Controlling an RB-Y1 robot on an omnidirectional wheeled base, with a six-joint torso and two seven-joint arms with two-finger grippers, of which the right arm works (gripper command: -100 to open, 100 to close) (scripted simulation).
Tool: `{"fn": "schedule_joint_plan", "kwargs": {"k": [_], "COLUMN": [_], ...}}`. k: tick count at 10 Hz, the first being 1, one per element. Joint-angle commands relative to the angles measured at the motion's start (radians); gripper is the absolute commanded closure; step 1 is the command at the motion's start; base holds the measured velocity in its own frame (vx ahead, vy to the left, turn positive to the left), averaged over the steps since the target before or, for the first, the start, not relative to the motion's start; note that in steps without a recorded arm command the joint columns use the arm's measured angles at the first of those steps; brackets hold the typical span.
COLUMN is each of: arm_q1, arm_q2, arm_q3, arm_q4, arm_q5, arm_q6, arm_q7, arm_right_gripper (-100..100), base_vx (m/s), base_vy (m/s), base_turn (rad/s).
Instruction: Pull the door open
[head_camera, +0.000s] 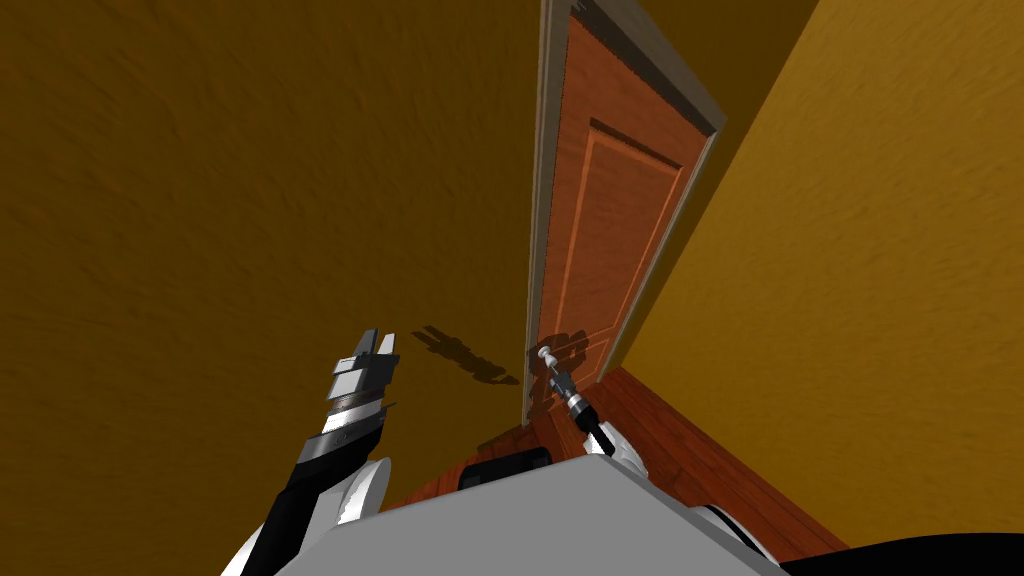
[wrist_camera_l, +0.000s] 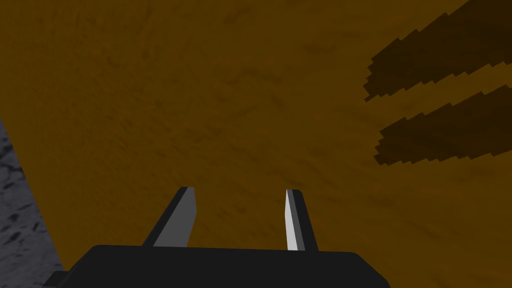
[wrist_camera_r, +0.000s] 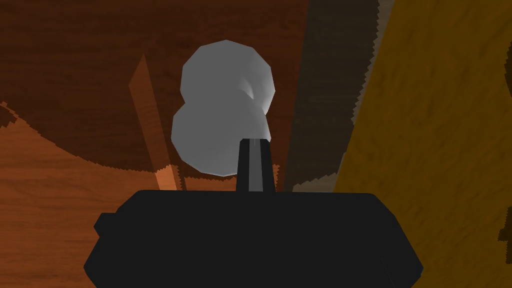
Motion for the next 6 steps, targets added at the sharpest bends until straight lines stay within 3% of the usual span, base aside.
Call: {"fn": "schedule_joint_plan", "kwargs": {"k": [1,2,4,6], "arm_q1": [-0.002,0.001,0.002,0.004], "arm_q2": [0.000,-0.016,-0.030,-0.047], "arm_q3": [0.000,-0.002,-0.004,-0.006], "arm_q4": [-0.001,-0.001,-0.002,-0.003], "arm_q5": [0.000,-0.002,-0.003,-0.005], "arm_q6": [0.002,-0.002,-0.004,-0.007], "arm_q7": [0.000,-0.013,-0.024,-0.037], "arm_right_gripper": [100,-100,-100,-100], "base_vx": [0.000,-0.147,-0.196,-0.220], "base_vy": [0.000,0.040,0.053,-0.035], "base_turn": [0.000,0.012,-0.015,-0.034]}}
